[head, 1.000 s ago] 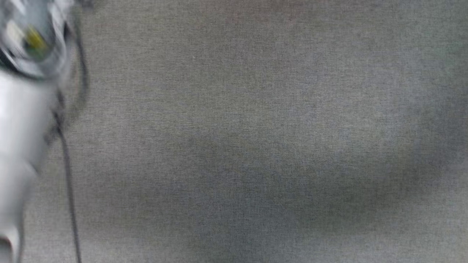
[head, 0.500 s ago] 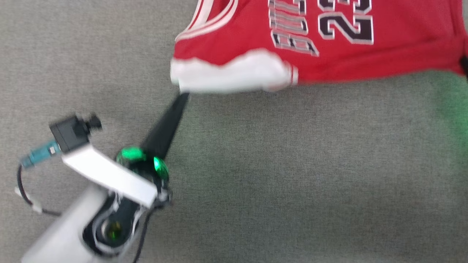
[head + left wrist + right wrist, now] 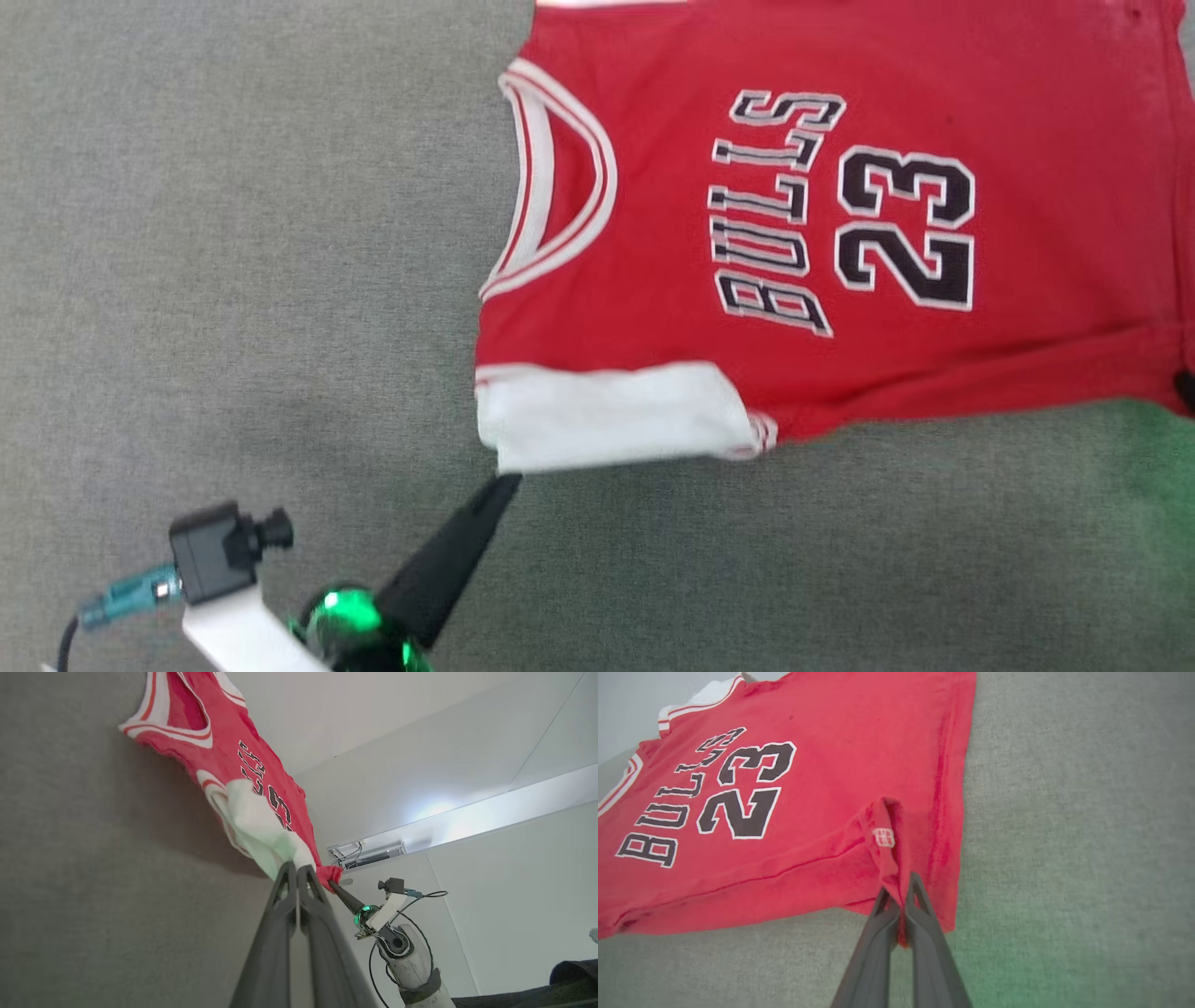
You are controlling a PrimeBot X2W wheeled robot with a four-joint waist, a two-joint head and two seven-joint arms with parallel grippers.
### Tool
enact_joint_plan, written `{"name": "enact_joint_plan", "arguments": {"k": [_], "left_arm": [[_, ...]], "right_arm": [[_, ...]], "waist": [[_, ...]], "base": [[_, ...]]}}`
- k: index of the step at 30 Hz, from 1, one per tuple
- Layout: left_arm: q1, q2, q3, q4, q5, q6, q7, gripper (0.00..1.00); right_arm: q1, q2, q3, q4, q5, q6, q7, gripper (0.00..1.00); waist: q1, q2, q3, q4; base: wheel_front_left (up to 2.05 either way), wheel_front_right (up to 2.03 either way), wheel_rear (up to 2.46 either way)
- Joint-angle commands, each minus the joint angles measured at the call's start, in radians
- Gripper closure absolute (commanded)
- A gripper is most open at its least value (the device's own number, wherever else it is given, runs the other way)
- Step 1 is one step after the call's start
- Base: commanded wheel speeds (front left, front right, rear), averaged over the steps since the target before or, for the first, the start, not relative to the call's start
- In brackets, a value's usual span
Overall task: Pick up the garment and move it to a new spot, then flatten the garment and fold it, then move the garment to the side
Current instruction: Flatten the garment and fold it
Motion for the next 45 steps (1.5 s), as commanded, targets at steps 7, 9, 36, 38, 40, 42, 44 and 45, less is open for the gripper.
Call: {"name": "enact_joint_plan", "arguments": {"k": [7, 9, 36, 38, 40, 42, 44, 45], "left_arm": [[0.049, 0.05, -0.009, -0.074, 0.033, 0.002, -0.006, 1.0], [0.012, 0.049, -0.009, -0.067, 0.037, 0.002, -0.003, 1.0], [-0.679, -0.129, 0.033, 0.54, -0.036, 0.002, 0.235, 1.0], [-0.689, -0.131, 0.022, 0.579, -0.017, 0.002, 0.231, 1.0], [-0.695, -0.136, 0.007, 0.613, -0.01, 0.002, 0.223, 1.0], [-0.701, -0.137, -0.011, 0.643, 0.005, 0.002, 0.219, 1.0], [-0.711, -0.135, -0.027, 0.666, 0.022, 0.003, 0.209, 1.0], [-0.716, -0.136, -0.032, 0.672, 0.025, 0.003, 0.202, 1.0]], "right_arm": [[0.104, 0.102, -0.097, -0.12, -0.038, 0.0, 0.067, 1.0], [0.102, 0.124, -0.112, -0.135, -0.047, 0.0, 0.077, 1.0], [-0.351, 0.12, 0.027, 0.129, -0.125, 0.0, 0.02, 1.0], [-0.369, 0.115, 0.042, 0.152, -0.129, 0.0, 0.007, 1.0], [-0.38, 0.114, 0.06, 0.173, -0.13, 0.0, -0.004, 1.0], [-0.388, 0.114, 0.071, 0.194, -0.128, 0.0, -0.015, 1.0], [-0.39, 0.111, 0.085, 0.207, -0.126, 0.0, -0.026, 1.0], [-0.392, 0.109, 0.09, 0.212, -0.126, 0.0, -0.031, 1.0]], "waist": [[0.0, -0.0001, -0.007, -0.018], [0.0, -0.0001, -0.012, -0.022], [0.0, -0.0001, 0.146, -0.1], [0.0, -0.0001, 0.155, -0.097], [0.0, -0.0001, 0.161, -0.095], [0.0, -0.0001, 0.165, -0.093], [0.0, -0.0001, 0.165, -0.09], [0.0, -0.0001, 0.165, -0.09]], "base": [[0.0, 0.0, 0.0], [0.0, 0.0, 0.0], [0.0, 0.0, 0.0], [0.0, 0.0, 0.0], [0.0, 0.0, 0.0], [0.0, 0.0, 0.0], [0.0, 0.0, 0.0], [0.0, 0.0, 0.0]]}}
